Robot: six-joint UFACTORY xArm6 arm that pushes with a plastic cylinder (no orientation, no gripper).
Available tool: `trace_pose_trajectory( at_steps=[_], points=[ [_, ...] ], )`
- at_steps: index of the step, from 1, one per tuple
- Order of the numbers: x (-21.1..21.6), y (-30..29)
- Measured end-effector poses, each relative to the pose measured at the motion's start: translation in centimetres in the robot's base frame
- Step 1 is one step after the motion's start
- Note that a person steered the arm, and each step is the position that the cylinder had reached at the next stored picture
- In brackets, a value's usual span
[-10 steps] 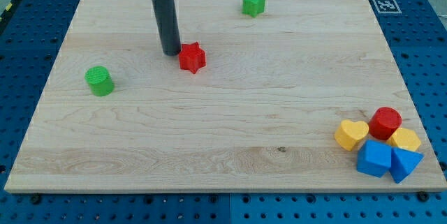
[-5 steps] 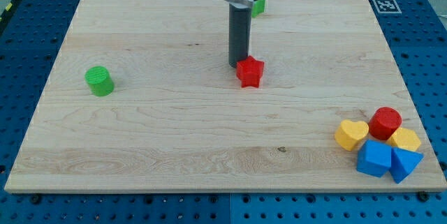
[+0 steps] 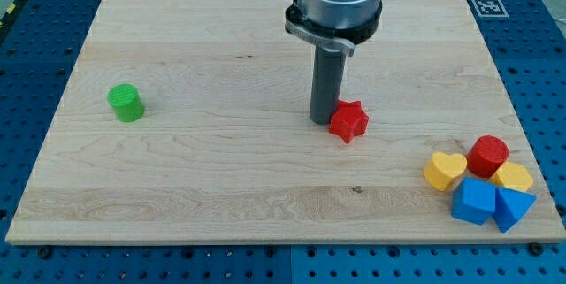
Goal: Move the red star above the yellow heart
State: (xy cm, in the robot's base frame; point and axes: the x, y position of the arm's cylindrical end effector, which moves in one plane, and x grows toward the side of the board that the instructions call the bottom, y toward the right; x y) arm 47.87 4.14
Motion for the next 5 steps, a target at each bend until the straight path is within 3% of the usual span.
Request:
trace_pose_trajectory(
  at_steps=[5],
  points=[
    [-0.9,5.5]
  ],
)
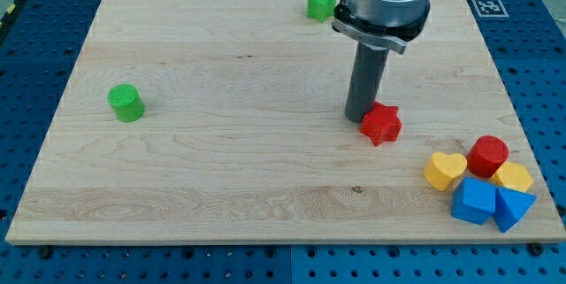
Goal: Move the red star above the yellow heart
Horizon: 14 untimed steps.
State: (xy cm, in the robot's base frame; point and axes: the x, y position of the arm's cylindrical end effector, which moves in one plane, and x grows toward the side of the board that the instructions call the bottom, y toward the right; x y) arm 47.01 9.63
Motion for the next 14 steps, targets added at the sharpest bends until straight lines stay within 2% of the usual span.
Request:
trace_pose_trajectory(
  at_steps=[2,6,12,14],
  points=[
    [1.3,3.1],
    [5.3,1.9],
    [5.3,5.2],
    [0.4,-0.1]
  ],
)
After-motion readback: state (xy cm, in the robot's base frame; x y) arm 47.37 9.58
